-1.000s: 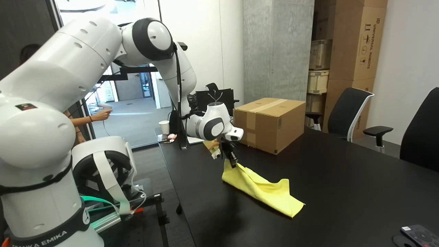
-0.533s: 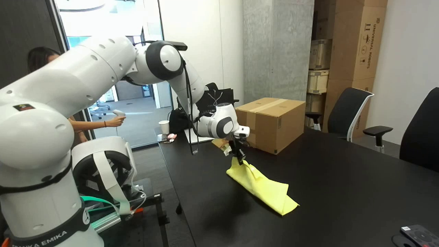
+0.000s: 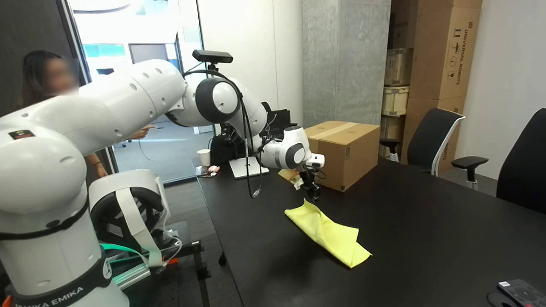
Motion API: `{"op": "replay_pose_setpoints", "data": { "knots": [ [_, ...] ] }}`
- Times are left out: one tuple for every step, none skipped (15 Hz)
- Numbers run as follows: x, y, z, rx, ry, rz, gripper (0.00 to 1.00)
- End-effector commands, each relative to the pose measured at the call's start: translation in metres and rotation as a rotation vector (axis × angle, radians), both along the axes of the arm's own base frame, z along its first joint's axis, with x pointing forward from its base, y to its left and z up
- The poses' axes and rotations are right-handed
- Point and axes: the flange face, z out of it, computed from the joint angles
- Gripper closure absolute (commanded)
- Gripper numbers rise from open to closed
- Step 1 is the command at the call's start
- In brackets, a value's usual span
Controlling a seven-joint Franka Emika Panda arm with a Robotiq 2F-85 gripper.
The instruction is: Fold the yellow cloth on the table
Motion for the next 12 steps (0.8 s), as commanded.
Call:
{"op": "replay_pose_setpoints", "data": {
  "knots": [
    [0.019,0.013,0.044,0.043,0.013,0.001,0.27],
    [0.014,0.011,0.054,0.05,0.042,0.006,0.19],
    [0.01,0.007,0.063,0.061,0.069,0.017,0.12],
    [0.005,0.002,0.072,0.064,0.093,0.011,0.04],
    [-0.005,-0.01,0.077,0.061,0.13,-0.007,0.01],
    [-0.009,-0.02,0.085,0.056,0.156,-0.029,0.0],
    [-0.015,-0.033,0.085,0.043,0.198,-0.084,0.0],
    [-0.022,-0.045,0.088,0.025,0.234,-0.129,0.0],
    [-0.03,-0.054,0.09,0.019,0.267,-0.159,0.0],
    [-0.038,-0.064,0.094,0.033,0.302,-0.181,0.0],
    [-0.046,-0.073,0.099,0.043,0.34,-0.205,0.0],
    [-0.056,-0.082,0.103,0.059,0.372,-0.223,0.0]
  ]
}}
